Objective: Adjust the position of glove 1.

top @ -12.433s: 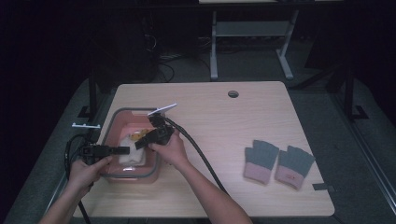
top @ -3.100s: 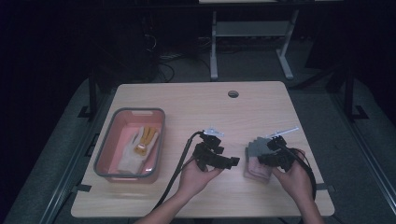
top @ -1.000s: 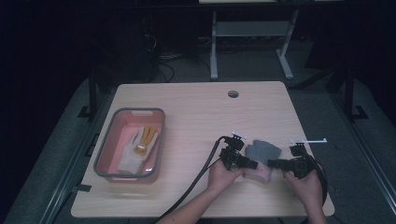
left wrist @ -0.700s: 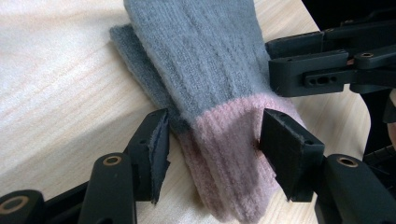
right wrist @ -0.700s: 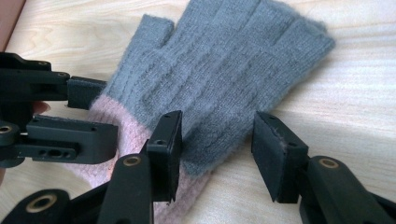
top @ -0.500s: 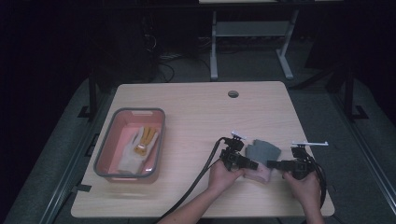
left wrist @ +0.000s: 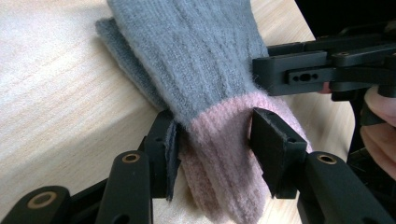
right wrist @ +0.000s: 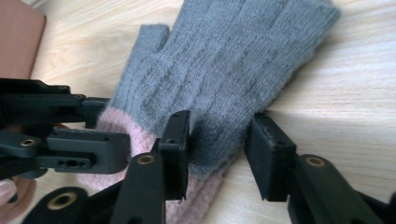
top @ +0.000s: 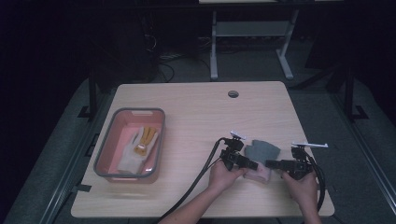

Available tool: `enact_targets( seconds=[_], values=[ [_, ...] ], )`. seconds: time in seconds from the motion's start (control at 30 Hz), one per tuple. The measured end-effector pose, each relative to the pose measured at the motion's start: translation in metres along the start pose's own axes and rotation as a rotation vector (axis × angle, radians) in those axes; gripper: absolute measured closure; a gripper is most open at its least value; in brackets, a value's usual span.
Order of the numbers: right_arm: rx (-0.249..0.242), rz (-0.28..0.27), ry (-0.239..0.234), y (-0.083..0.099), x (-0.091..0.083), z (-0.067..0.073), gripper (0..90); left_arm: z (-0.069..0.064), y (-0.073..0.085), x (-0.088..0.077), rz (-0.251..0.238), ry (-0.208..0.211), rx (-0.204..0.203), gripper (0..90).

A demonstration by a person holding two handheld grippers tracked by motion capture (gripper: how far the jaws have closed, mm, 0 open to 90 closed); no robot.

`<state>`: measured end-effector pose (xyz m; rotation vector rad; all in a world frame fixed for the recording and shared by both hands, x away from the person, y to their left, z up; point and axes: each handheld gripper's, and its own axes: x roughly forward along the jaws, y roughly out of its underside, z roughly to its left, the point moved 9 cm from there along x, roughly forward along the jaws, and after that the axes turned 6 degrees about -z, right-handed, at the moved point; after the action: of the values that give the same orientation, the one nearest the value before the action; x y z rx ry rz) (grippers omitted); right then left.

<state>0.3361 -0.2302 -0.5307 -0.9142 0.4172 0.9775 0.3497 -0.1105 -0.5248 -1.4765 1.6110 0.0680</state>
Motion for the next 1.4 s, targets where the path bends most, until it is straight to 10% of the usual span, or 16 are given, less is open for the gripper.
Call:
enact_targets(
  seconds=[0.43,1.4],
  values=[
    [0.034,0.003,-0.08,-0.002,0.004,0.004,77.5,0.001,0.0,-0.001,-0.017,0.047,-0.028,59.9],
    [-0.007,-0.027,-0.158,-0.005,-0.006,0.036,78.6,0.003,0.0,-0.034,-0.076,0.115,-0.049,63.2]
  ],
)
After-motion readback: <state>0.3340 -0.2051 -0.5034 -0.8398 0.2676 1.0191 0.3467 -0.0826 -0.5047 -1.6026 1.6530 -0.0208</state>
